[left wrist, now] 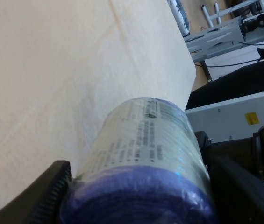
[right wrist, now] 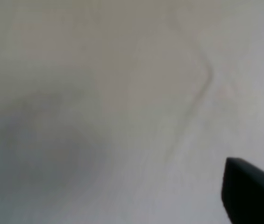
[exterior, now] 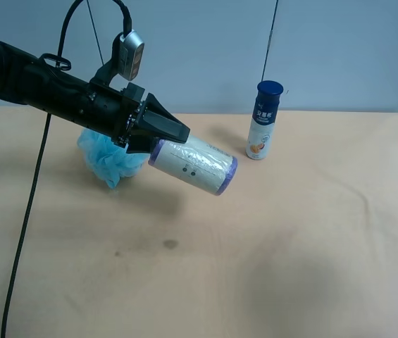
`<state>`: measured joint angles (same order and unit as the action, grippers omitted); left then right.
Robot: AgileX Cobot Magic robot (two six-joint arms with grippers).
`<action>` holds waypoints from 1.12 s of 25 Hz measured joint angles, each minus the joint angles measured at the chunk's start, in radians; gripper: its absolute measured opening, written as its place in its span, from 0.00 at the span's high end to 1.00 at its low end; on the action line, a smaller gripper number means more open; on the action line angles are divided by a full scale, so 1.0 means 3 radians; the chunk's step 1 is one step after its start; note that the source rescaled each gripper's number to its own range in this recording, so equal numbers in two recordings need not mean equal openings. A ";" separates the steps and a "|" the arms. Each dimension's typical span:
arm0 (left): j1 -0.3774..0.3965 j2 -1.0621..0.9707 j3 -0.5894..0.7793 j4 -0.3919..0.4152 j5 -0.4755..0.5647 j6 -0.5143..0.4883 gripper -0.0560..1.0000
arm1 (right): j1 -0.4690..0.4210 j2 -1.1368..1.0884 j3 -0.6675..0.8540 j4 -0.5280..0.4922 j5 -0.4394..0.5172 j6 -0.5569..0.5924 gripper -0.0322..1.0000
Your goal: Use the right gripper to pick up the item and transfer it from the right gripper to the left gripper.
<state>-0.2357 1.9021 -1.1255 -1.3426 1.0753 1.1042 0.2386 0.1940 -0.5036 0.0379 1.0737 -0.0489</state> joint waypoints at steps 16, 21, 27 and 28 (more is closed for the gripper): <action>0.0000 0.0000 0.0000 0.0003 0.0000 -0.0004 0.94 | -0.0837 -0.0656 0.0000 -0.0181 0.0003 0.0117 0.10; 0.0000 0.0000 -0.0165 0.0308 0.0034 -0.0207 0.94 | -0.0837 -0.0656 0.0000 -0.0181 0.0003 0.0118 0.10; 0.0000 -0.0095 -0.0630 0.1374 0.0001 -0.0930 0.94 | -0.0837 -0.0656 0.0000 -0.0181 0.0003 0.0121 0.10; 0.0000 -0.0119 -0.0691 0.1585 0.0001 -0.1068 0.94 | -0.0837 -0.0656 0.0000 -0.0181 0.0003 0.0121 0.10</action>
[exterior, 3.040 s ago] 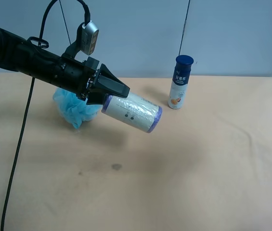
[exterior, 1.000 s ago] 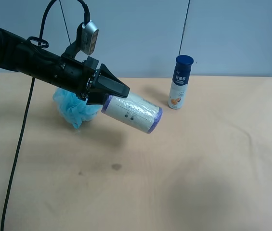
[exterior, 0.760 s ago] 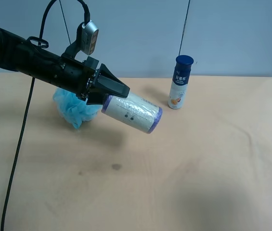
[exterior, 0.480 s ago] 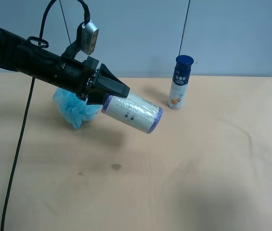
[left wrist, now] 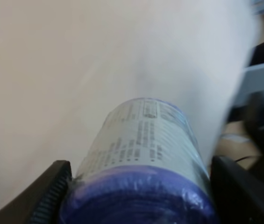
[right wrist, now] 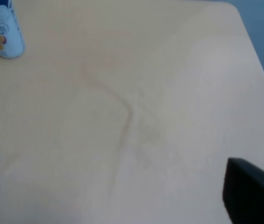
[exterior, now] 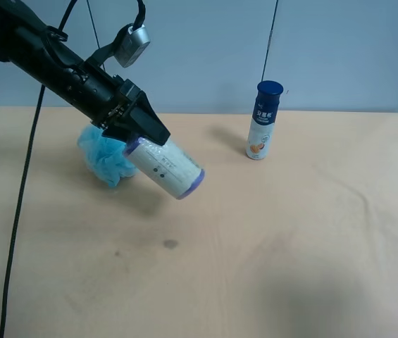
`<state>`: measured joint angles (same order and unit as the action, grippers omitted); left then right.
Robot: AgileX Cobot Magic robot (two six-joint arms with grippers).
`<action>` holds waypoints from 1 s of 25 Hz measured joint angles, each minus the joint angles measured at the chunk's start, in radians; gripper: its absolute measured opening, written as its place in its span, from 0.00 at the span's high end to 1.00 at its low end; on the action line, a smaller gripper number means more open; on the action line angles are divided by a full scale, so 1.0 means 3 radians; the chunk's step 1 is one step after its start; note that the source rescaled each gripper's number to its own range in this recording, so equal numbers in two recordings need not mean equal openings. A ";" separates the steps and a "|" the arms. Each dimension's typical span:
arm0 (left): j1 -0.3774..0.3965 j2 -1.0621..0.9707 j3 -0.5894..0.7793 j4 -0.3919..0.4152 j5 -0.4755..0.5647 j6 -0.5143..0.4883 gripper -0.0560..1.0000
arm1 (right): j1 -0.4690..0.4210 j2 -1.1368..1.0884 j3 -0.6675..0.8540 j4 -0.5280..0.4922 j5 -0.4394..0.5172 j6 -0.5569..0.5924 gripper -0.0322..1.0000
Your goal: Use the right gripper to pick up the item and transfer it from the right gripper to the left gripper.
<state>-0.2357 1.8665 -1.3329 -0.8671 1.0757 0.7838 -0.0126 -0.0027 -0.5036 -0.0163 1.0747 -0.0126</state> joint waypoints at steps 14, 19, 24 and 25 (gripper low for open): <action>0.0000 -0.0270 -0.0248 0.2373 -0.0008 -0.1397 0.94 | 0.0000 0.0000 0.0000 0.0000 0.0000 0.0000 0.10; 0.0046 -0.0270 -0.0248 0.2556 -0.0008 -0.1465 0.94 | 0.0000 0.0000 0.0000 0.0000 0.0000 0.0002 0.10; 0.0324 -0.0270 -0.0248 0.2594 -0.0008 -0.1515 0.94 | 0.0000 0.0000 0.0000 0.0000 0.0000 0.0004 0.10; 0.0386 -0.0270 -0.0248 0.2609 -0.0008 -0.1523 0.94 | 0.0000 0.0000 0.0000 0.0000 0.0000 0.0004 0.10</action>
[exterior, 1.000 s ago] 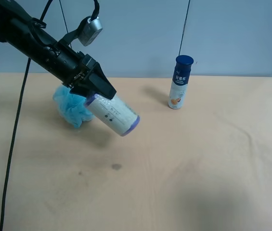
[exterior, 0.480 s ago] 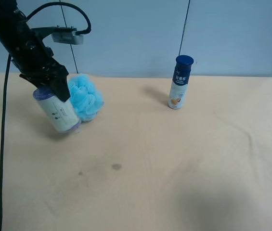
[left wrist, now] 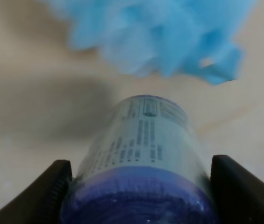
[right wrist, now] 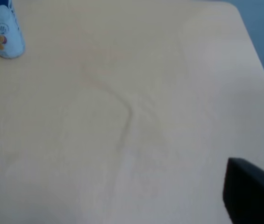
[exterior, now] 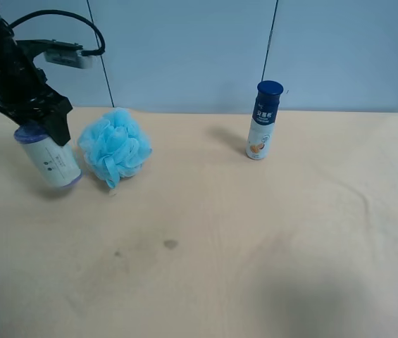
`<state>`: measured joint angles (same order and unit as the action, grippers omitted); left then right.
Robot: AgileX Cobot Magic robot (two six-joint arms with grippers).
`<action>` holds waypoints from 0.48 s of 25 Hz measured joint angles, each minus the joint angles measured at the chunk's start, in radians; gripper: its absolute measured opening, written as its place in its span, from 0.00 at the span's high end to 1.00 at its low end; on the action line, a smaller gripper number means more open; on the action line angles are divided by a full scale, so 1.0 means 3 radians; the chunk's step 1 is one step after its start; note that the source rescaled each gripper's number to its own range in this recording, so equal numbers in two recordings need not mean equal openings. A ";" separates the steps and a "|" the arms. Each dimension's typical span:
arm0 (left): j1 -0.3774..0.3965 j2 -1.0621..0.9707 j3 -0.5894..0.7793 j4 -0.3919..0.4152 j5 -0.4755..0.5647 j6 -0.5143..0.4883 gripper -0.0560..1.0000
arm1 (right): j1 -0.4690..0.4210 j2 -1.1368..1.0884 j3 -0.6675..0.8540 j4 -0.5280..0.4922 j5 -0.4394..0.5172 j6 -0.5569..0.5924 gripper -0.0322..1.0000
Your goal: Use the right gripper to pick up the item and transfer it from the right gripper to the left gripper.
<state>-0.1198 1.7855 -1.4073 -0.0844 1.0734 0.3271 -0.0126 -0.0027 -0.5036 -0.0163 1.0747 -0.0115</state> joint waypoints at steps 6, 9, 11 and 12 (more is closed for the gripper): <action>0.0086 0.0018 0.0000 -0.0003 -0.0008 0.0000 0.94 | 0.0000 0.0000 0.0000 0.0000 0.0000 0.0000 0.10; 0.0086 0.0097 0.0000 -0.0011 -0.0046 -0.0012 0.94 | 0.0000 0.0000 0.0000 0.0000 0.0000 0.0000 0.10; 0.0086 0.0151 0.0024 -0.0008 -0.0103 -0.0015 0.94 | 0.0000 0.0000 0.0000 0.0000 0.0000 0.0000 0.10; 0.0086 0.0171 0.0052 -0.0008 -0.0149 -0.0015 0.94 | 0.0000 0.0000 0.0000 0.0000 0.0000 0.0000 0.10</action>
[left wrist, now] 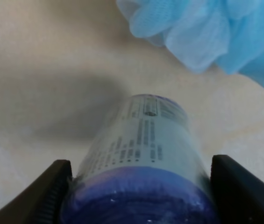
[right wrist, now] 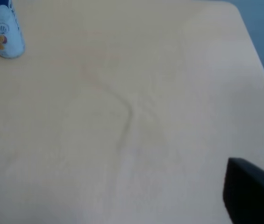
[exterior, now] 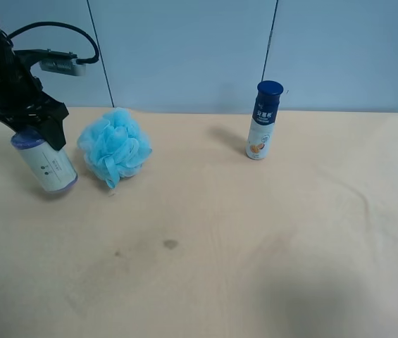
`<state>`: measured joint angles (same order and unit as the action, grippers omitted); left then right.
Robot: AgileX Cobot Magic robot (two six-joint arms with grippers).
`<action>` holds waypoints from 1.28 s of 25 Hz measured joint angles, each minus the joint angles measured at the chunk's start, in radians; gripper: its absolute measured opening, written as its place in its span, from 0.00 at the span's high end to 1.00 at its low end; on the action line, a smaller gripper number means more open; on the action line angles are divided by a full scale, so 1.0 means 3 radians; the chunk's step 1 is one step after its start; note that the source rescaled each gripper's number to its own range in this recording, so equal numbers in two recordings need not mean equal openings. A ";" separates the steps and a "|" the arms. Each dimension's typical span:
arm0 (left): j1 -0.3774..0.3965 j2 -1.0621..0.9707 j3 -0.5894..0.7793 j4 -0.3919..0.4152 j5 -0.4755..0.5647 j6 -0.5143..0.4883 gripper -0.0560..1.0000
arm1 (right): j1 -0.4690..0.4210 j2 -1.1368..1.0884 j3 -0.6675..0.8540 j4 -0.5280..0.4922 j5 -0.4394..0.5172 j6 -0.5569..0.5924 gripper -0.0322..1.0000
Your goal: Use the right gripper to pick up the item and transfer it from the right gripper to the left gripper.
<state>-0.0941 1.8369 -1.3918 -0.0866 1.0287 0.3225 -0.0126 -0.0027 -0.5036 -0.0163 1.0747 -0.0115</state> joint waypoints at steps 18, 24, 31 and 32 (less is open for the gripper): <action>0.0000 0.0152 0.0254 0.0026 -0.0353 -0.0011 0.95 | 0.0000 0.0000 0.0000 0.0000 0.0000 0.0000 0.10; 0.0000 0.0148 0.0254 -0.0020 -0.0353 -0.0011 0.57 | 0.0000 0.0000 0.0000 0.0000 0.0000 0.0000 0.10; 0.0000 0.0129 0.0254 -0.0060 -0.0343 -0.0018 0.44 | 0.0000 0.0000 0.0000 0.0000 0.0000 0.0000 0.10; 0.0000 0.0112 0.0254 -0.0063 -0.0332 -0.0018 0.44 | 0.0000 0.0000 0.0000 0.0000 0.0000 0.0000 0.10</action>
<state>-0.0941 1.8704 -1.3157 -0.1056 0.9291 0.3171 -0.0126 -0.0027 -0.5036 -0.0163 1.0747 -0.0115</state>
